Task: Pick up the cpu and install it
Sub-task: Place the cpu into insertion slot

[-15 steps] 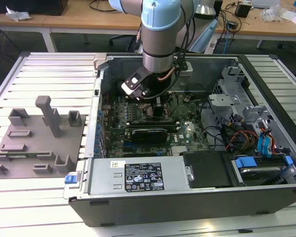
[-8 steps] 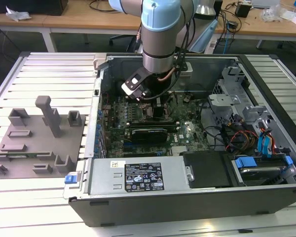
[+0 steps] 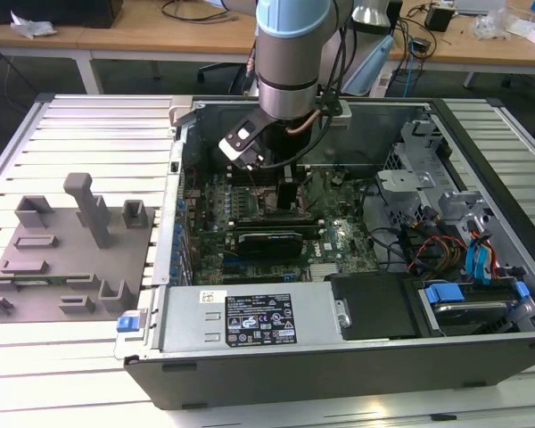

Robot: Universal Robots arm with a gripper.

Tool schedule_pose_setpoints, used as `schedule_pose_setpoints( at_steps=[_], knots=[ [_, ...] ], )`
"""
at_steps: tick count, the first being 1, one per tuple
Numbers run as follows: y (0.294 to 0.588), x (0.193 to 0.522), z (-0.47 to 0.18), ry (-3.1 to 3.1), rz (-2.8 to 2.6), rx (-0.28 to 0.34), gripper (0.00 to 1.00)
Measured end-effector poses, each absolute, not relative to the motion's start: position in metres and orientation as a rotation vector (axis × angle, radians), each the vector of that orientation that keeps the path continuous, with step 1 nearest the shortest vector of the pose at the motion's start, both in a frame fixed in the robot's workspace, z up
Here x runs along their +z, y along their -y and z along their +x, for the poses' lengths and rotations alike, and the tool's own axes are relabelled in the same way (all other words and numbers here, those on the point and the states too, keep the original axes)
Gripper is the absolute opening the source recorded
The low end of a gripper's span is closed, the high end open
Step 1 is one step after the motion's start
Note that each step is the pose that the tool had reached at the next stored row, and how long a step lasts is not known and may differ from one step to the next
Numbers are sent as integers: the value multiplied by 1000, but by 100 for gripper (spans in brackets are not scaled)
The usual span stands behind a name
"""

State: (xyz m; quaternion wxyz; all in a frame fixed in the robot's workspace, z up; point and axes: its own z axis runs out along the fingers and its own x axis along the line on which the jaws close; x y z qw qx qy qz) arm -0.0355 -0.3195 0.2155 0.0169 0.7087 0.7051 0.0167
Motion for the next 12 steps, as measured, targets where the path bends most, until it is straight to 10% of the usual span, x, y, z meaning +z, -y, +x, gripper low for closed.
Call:
schedule_pose_setpoints(
  at_steps=[4,12],
  knots=[
    [320,216,-35,-2192,2203,51,60],
    [320,216,-36,-2192,2203,51,17]
  ],
)
